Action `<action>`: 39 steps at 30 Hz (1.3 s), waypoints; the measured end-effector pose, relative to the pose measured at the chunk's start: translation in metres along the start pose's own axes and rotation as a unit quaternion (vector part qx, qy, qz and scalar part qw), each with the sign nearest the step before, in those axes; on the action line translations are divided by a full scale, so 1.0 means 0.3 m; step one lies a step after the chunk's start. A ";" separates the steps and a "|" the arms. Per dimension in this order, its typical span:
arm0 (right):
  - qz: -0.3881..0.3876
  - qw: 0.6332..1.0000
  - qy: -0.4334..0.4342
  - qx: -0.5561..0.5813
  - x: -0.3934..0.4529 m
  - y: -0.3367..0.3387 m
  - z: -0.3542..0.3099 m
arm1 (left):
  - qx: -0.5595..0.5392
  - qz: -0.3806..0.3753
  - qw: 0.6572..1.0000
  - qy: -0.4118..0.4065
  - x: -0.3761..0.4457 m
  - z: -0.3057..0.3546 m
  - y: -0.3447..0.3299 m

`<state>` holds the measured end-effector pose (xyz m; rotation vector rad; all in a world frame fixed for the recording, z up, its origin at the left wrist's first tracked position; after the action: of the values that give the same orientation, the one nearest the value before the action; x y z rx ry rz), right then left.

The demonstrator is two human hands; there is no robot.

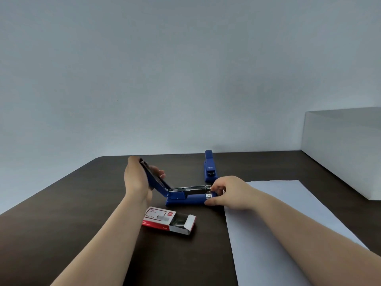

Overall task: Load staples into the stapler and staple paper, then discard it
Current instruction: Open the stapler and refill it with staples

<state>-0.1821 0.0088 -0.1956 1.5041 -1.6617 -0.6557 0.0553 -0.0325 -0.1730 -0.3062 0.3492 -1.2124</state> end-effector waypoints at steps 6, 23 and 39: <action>-0.015 1.000 -0.009 -0.002 -0.004 -0.001 0.005 | 0.090 0.089 0.992 0.012 0.100 -0.055 0.155; -0.005 1.000 -0.012 -0.006 -0.020 0.015 -0.015 | 0.462 0.015 0.859 -0.219 0.050 0.017 0.035; -0.151 0.973 0.136 -0.105 -0.125 -0.106 -0.349 | 0.505 -0.198 0.749 -0.380 -0.133 -0.013 -0.177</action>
<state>-0.0783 0.0534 -0.1704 1.6238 -1.1326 -0.7251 -0.0040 -0.0121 -0.1508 0.1123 -1.1360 -1.3997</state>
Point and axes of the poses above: each hand's wrist, its own x-axis towards the middle knuckle, its own y-axis out of the back of the hand, z = x × y, the point moved 10 cm from there along x, towards the middle knuckle, and after that the axes turned 5 degrees about z, right-handed, at the moved point
